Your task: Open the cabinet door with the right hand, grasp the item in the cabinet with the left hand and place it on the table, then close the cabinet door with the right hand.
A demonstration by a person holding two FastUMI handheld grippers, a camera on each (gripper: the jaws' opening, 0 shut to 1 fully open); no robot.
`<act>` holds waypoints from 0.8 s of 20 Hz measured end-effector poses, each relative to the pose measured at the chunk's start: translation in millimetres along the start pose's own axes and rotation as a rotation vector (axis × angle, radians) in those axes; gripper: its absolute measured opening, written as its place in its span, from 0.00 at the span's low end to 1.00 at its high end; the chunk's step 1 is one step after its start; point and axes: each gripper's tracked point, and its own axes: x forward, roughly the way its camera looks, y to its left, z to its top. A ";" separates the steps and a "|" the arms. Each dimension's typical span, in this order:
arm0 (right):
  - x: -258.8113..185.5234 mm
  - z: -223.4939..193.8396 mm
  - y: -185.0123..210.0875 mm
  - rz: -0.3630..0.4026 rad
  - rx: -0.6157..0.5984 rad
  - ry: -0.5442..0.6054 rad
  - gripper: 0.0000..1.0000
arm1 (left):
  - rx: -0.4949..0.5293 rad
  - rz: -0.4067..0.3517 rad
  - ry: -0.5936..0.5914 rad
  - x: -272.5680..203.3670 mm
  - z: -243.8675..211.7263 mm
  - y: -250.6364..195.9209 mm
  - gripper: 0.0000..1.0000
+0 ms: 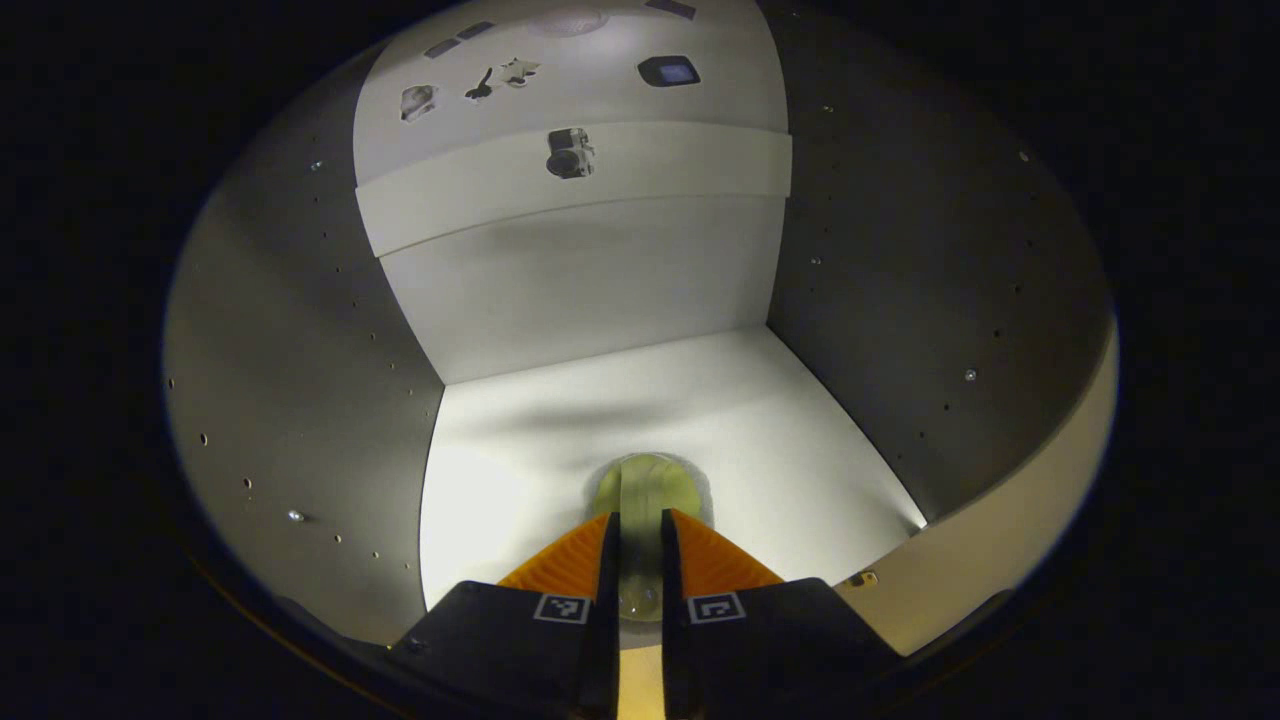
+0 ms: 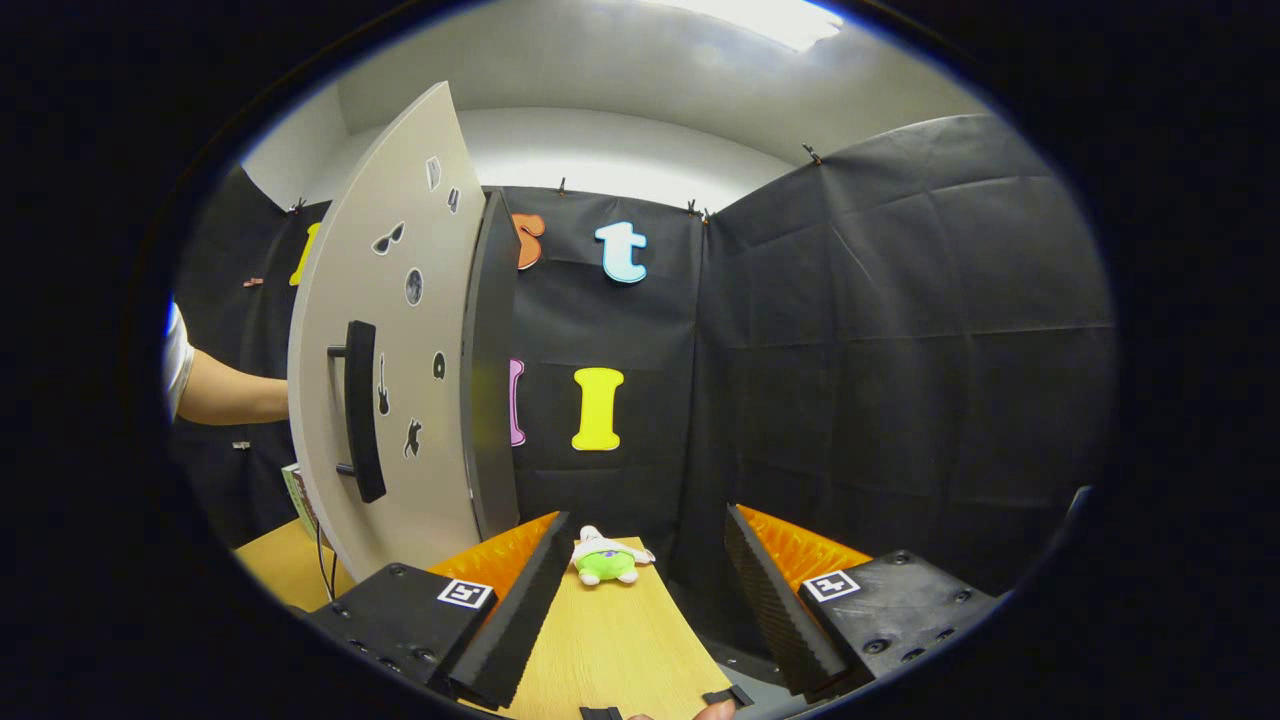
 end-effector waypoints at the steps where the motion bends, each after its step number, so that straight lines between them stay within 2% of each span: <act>1: -0.5 -0.2 0.5 -0.003 0.001 -0.003 0.96 | 0.001 -0.003 -0.008 -4.9 0.0 0.5 0.20; 9: -4.9 3.2 7.3 -0.009 -0.004 -0.009 0.96 | 0.020 -0.090 -0.111 -86.0 -24.2 -4.3 0.20; 16: -5.0 11.2 30.3 0.058 0.002 -0.033 0.97 | 0.027 -0.101 -0.173 -139.7 -110.1 -6.0 0.20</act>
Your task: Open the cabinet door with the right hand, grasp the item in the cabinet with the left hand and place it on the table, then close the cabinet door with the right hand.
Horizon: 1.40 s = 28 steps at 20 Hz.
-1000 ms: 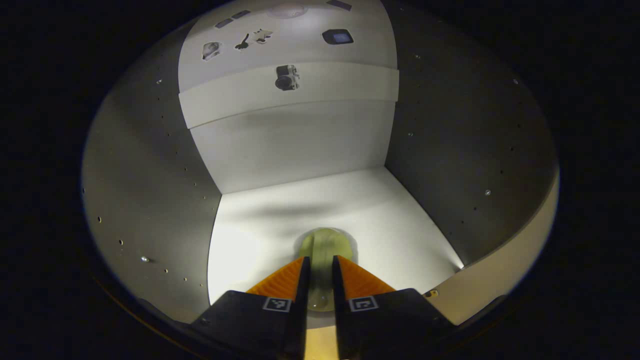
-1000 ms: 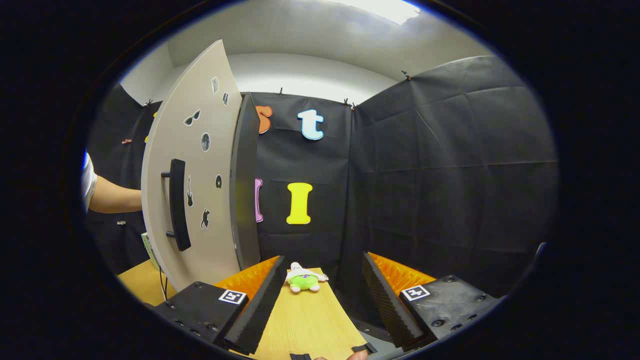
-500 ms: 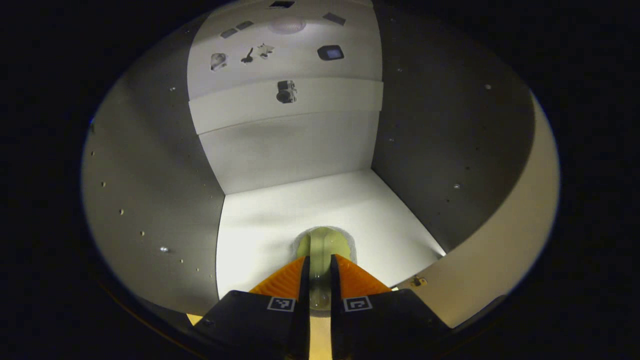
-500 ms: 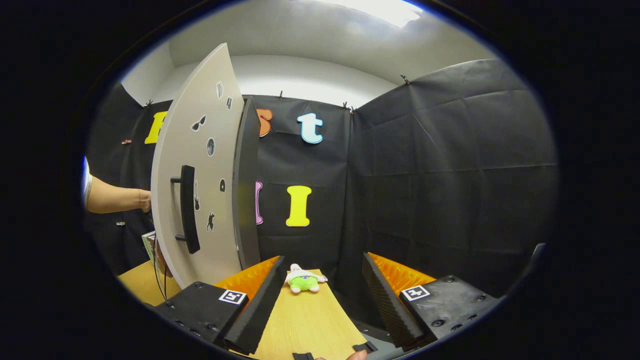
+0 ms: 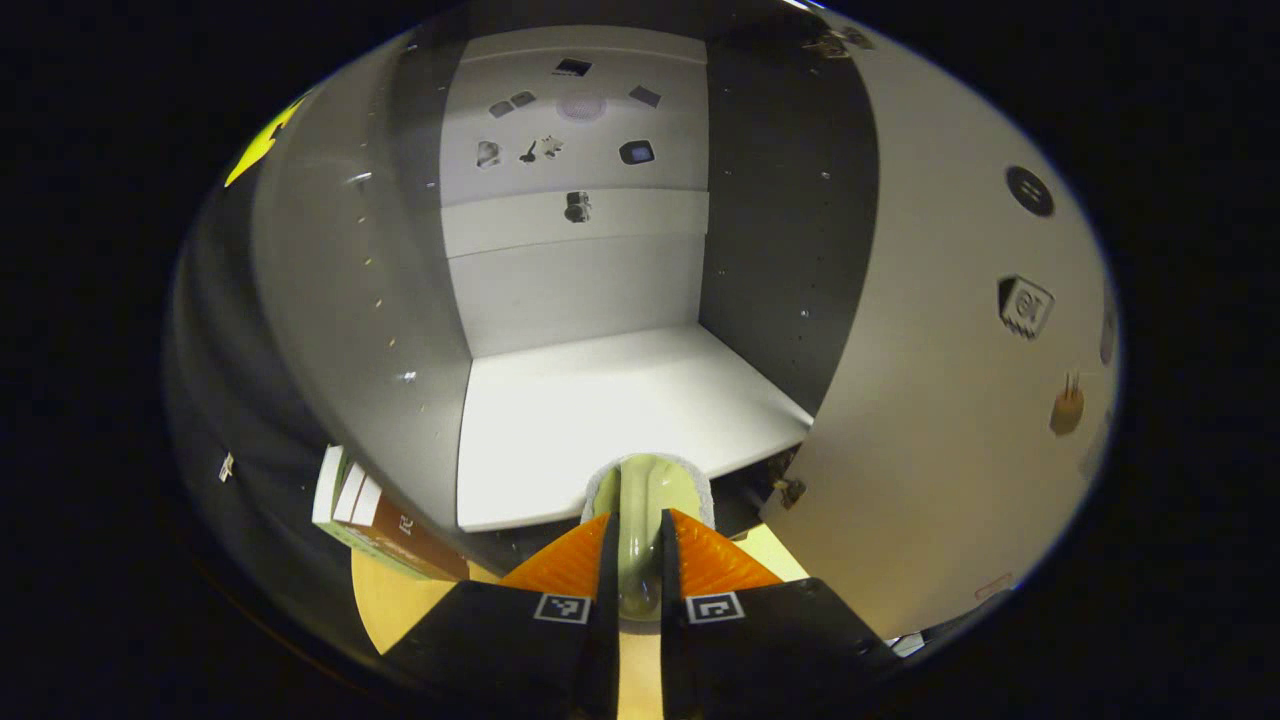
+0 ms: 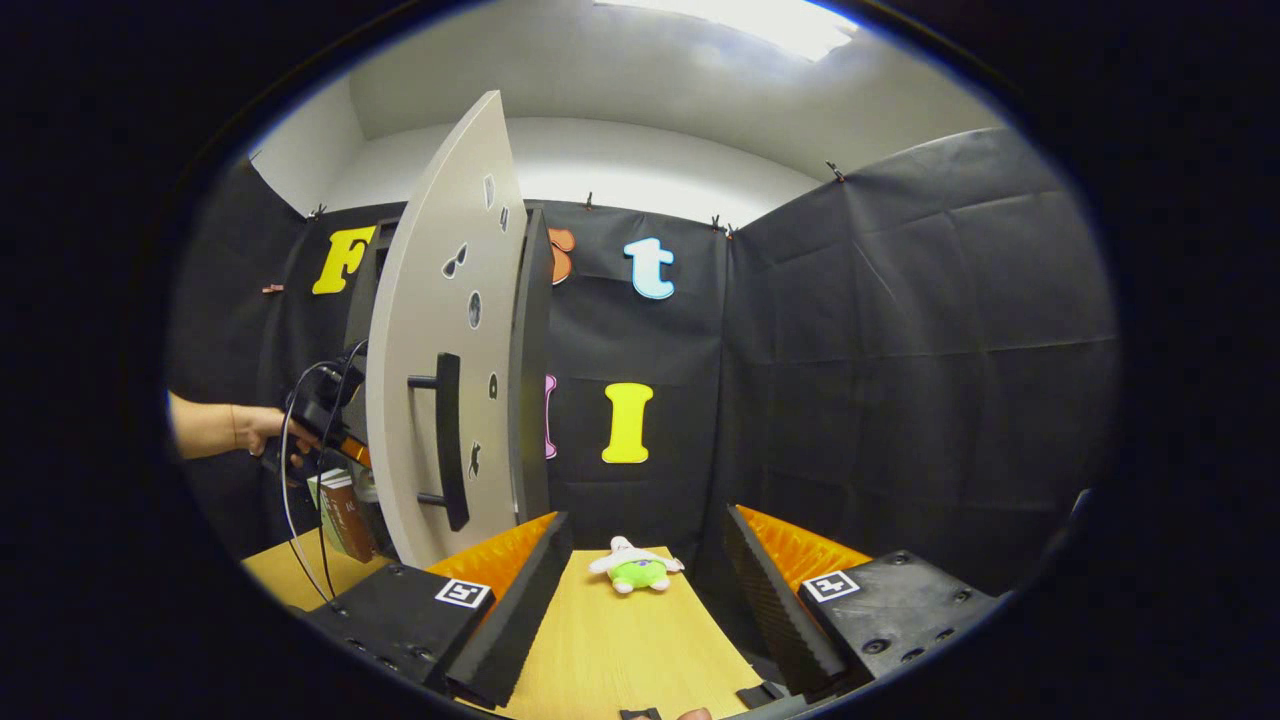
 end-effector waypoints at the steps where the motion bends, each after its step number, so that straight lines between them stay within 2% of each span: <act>1: 1.3 0.2 2.3 0.003 0.003 -0.001 0.98 | 0.001 0.005 0.000 -3.2 -15.0 -1.0 0.22; 6: 4.3 5.0 9.1 -0.004 0.024 -0.014 0.98 | -0.024 0.032 -0.014 -7.3 -84.1 -7.1 0.20; 9: 5.5 6.0 11.8 0.002 0.023 -0.016 1.00 | 0.020 0.041 0.002 -3.6 -129.1 -15.6 0.20; 10: 5.3 6.6 11.5 0.001 0.021 -0.016 0.93 | 0.032 0.038 0.013 -0.8 -144.6 -19.3 0.20; 11: 5.8 6.2 11.4 -0.003 0.018 -0.016 0.97 | 0.028 0.026 0.025 2.4 -160.7 -25.4 0.20; 13: 5.9 7.8 9.7 -0.013 0.019 -0.021 0.97 | 0.013 0.012 0.036 10.6 -190.5 -34.8 0.20; 15: 6.6 8.4 8.9 -0.024 0.023 -0.023 0.97 | 0.010 0.022 0.038 20.2 -222.4 -41.0 0.20; 16: 6.9 8.7 7.7 -0.029 0.023 -0.023 0.93 | 0.003 0.029 0.045 25.7 -238.5 -43.5 0.20; 17: 6.7 9.0 6.9 -0.034 0.021 -0.025 0.97 | -0.007 0.041 0.052 30.9 -254.7 -45.3 0.20; 18: 7.3 9.5 4.9 -0.041 0.017 -0.030 0.93 | -0.018 0.052 0.060 36.1 -270.5 -47.3 0.20; 19: 8.5 10.4 3.4 -0.045 0.012 -0.034 0.97 | -0.025 0.064 0.070 41.7 -285.4 -48.7 0.20; 20: 9.2 10.0 2.7 -0.047 0.008 -0.032 0.97 | -0.025 0.072 0.083 46.3 -300.0 -51.4 0.20; 24: 8.3 6.2 4.9 -0.034 0.010 -0.009 0.97 | 0.013 0.063 0.128 67.8 -340.0 -61.4 0.20; 25: 9.4 5.6 5.1 -0.033 0.008 -0.009 0.93 | 0.013 0.068 0.138 73.1 -346.6 -61.1 0.20; 27: 11.7 5.2 3.5 -0.035 -0.003 -0.010 0.93 | 0.000 0.076 0.143 80.5 -354.7 -61.2 0.21; 28: 12.4 4.0 2.2 -0.034 -0.008 -0.006 0.97 | -0.005 0.080 0.146 82.1 -359.0 -62.6 0.23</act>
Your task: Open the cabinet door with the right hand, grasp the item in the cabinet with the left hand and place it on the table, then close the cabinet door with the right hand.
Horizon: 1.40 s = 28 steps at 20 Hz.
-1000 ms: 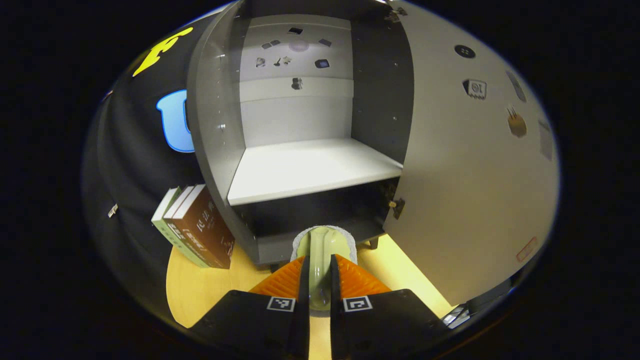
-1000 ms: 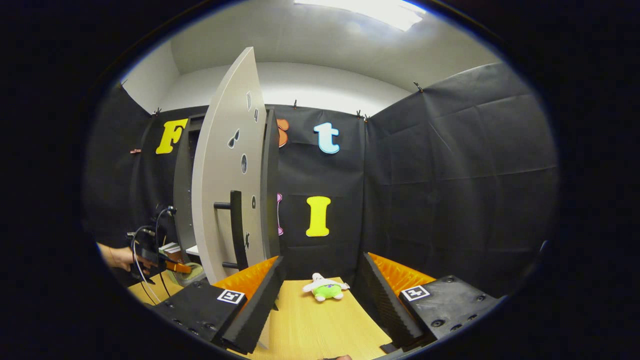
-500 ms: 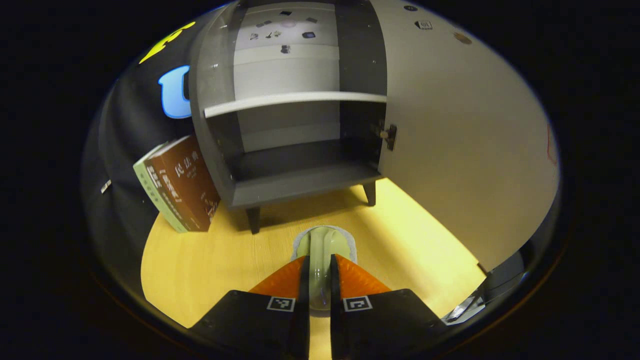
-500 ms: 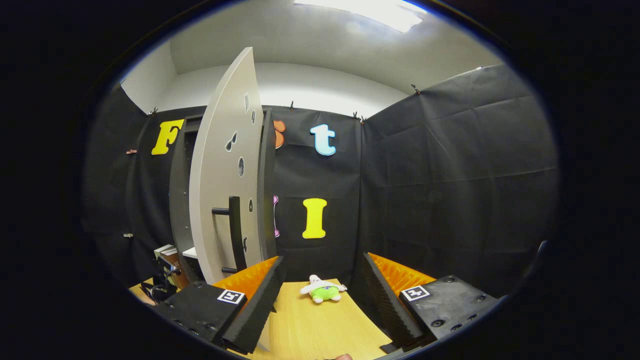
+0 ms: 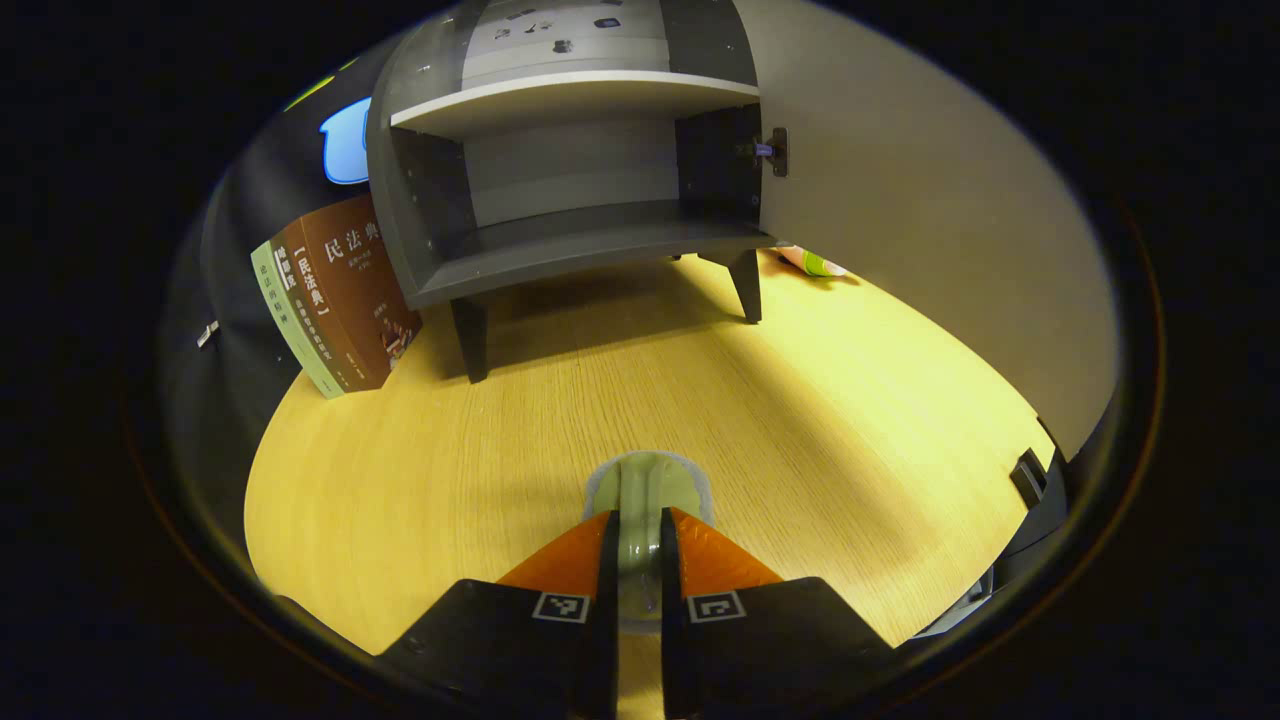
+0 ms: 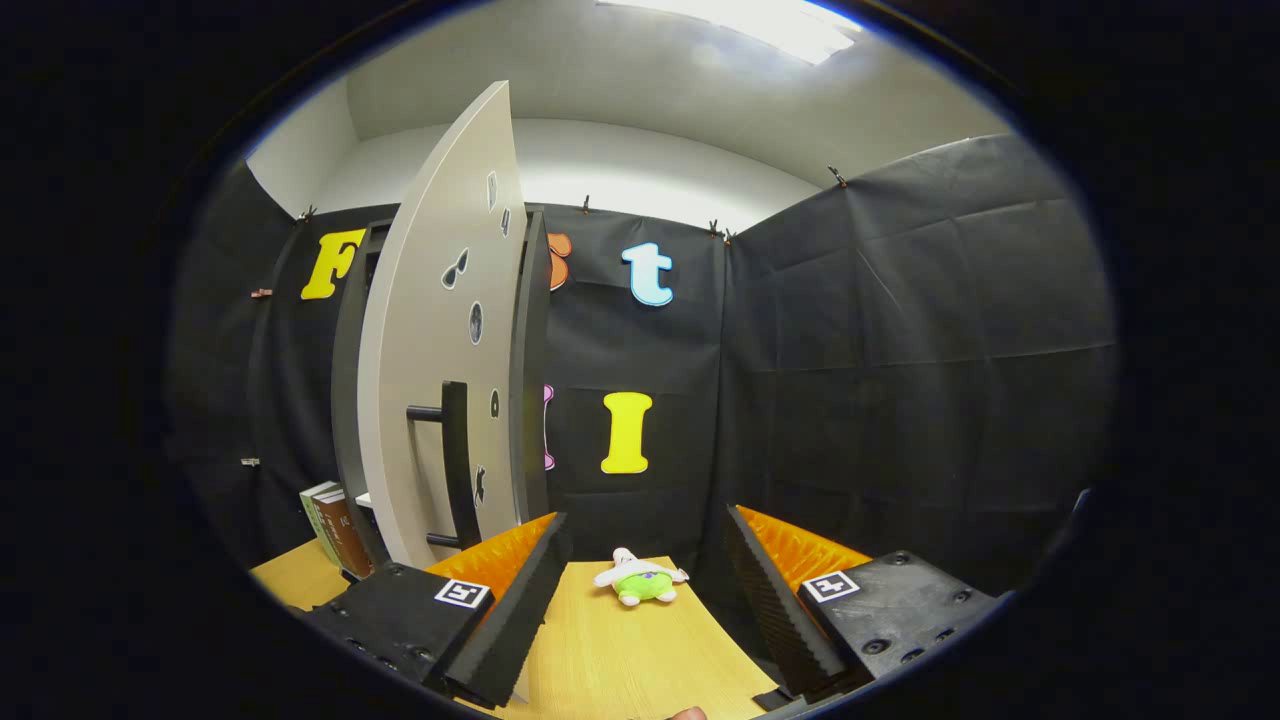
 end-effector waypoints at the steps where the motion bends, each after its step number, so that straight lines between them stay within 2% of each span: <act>1: 0.3 -1.4 0.6 0.001 -0.003 0.005 0.97 | 0.000 0.005 0.005 2.8 -2.9 0.0 0.22; 5: 1.4 -5.5 1.4 0.012 -0.005 0.024 0.97 | 0.009 0.015 -0.006 11.6 0.1 -2.0 0.23; 8: 1.7 -5.2 2.0 0.015 -0.001 0.022 0.97 | 0.014 0.022 -0.035 9.4 8.3 -3.0 0.29; 11: 3.9 -5.8 2.7 0.022 -0.007 0.019 0.97 | 0.009 0.001 -0.062 0.3 15.5 -8.9 0.86; 12: 3.3 -5.9 2.7 0.023 -0.006 0.021 0.97 | 0.013 0.010 -0.068 -3.5 17.4 -6.7 0.96; 16: 2.4 -4.6 13.8 0.051 0.036 0.029 0.98 | 0.002 0.012 -0.125 -28.1 35.8 -7.2 0.97; 19: 7.3 -1.7 15.9 0.041 0.065 0.018 0.97 | -0.019 0.006 -0.202 -61.5 64.6 -4.2 0.97; 22: 7.9 -1.3 22.9 0.052 0.094 0.025 0.97 | -0.021 -0.004 -0.306 -105.7 105.4 1.7 0.97; 23: 9.4 -1.3 24.9 0.058 0.093 0.026 1.00 | -0.021 -0.007 -0.342 -120.1 119.9 3.9 0.97; 24: 9.2 -1.6 25.8 0.064 0.087 0.029 0.97 | -0.023 -0.004 -0.380 -137.9 133.6 8.8 0.97; 28: 9.1 -0.9 32.2 0.088 0.091 0.033 0.97 | -0.059 0.039 -0.505 -202.6 177.4 32.0 0.97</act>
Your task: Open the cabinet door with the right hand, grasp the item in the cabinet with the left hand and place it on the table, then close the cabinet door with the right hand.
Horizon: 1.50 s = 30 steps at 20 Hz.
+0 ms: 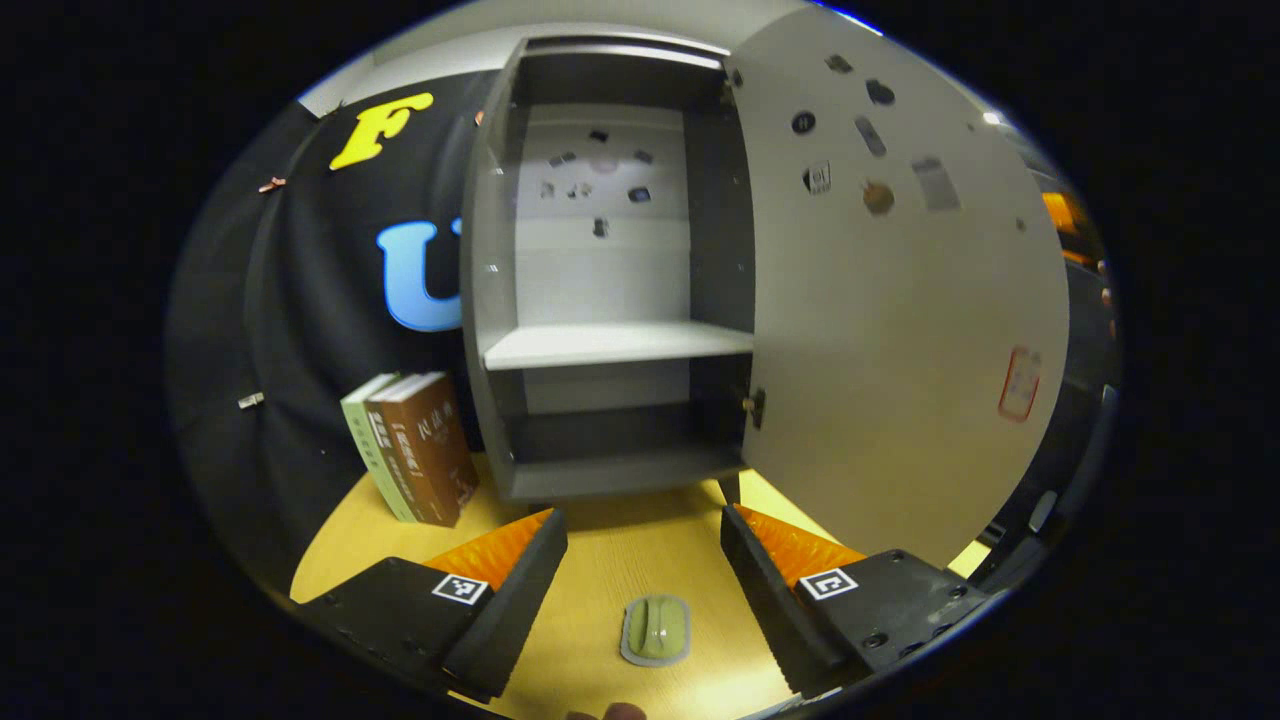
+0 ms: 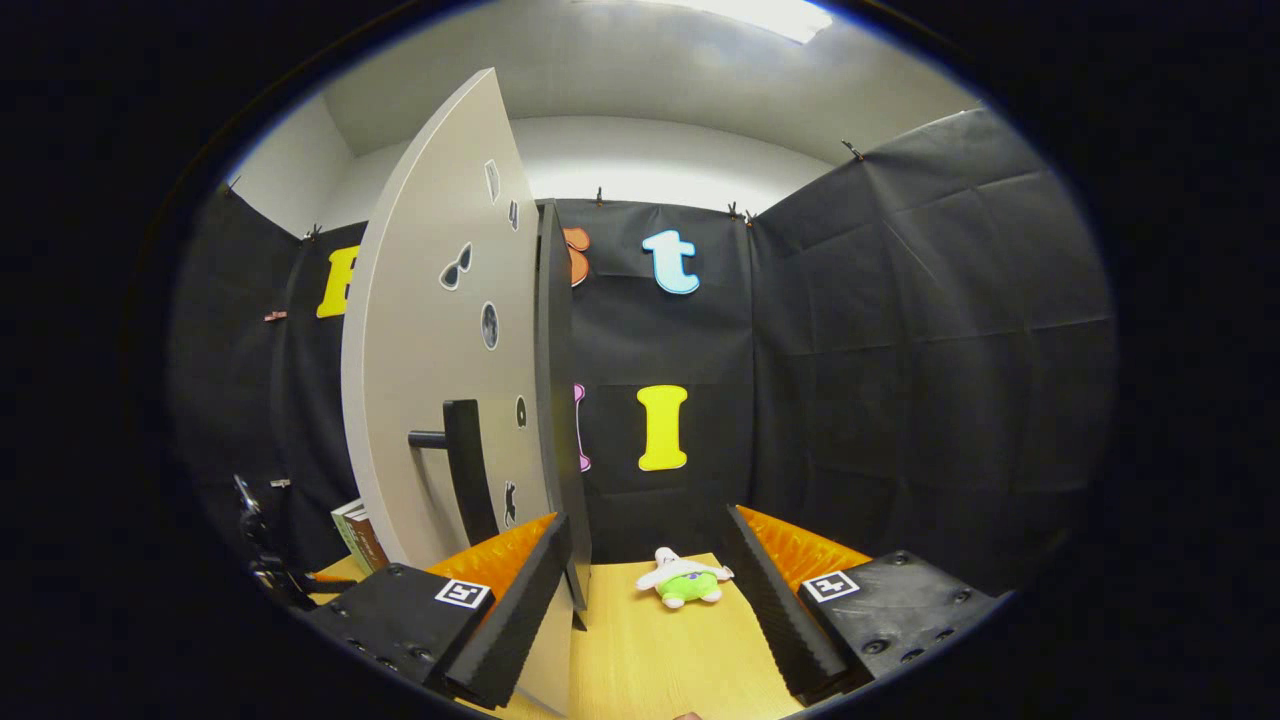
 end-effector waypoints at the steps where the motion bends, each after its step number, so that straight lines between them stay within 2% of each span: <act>1: 1.0 0.0 1.8 0.004 0.002 -0.001 0.97 | -0.007 0.015 -0.027 -9.7 16.5 4.9 0.97; 4: 1.4 1.3 3.6 0.009 0.000 -0.003 0.97 | -0.014 0.041 -0.090 -38.2 55.5 19.0 0.97; 5: 1.2 1.1 5.7 0.013 0.003 -0.003 0.97 | -0.023 0.041 -0.104 -46.1 66.3 22.1 1.00; 6: 1.2 1.4 7.0 0.017 0.003 -0.002 0.97 | -0.034 0.041 -0.115 -54.6 76.9 26.3 0.97; 11: -1.6 2.0 8.8 0.020 -0.022 -0.002 0.97 | -0.069 0.092 -0.144 -90.6 109.6 65.6 0.97; 12: -0.8 2.2 6.9 0.012 -0.032 -0.004 0.95 | -0.066 0.105 -0.146 -96.9 113.5 74.8 0.99; 18: -2.9 4.3 0.7 -0.057 -0.041 -0.011 0.95 | -0.064 0.160 -0.156 -125.4 124.4 123.3 0.97; 21: -3.8 3.1 -0.5 -0.085 -0.038 -0.008 0.95 | -0.070 0.161 -0.164 -132.6 124.9 139.3 0.97; 23: -4.7 4.0 2.9 -0.085 -0.032 -0.012 0.95 | -0.072 0.158 -0.162 -135.6 123.6 147.3 0.99; 30: -7.5 4.1 17.0 -0.055 -0.042 -0.017 0.95 | -0.080 0.139 -0.163 -137.5 120.3 160.4 0.95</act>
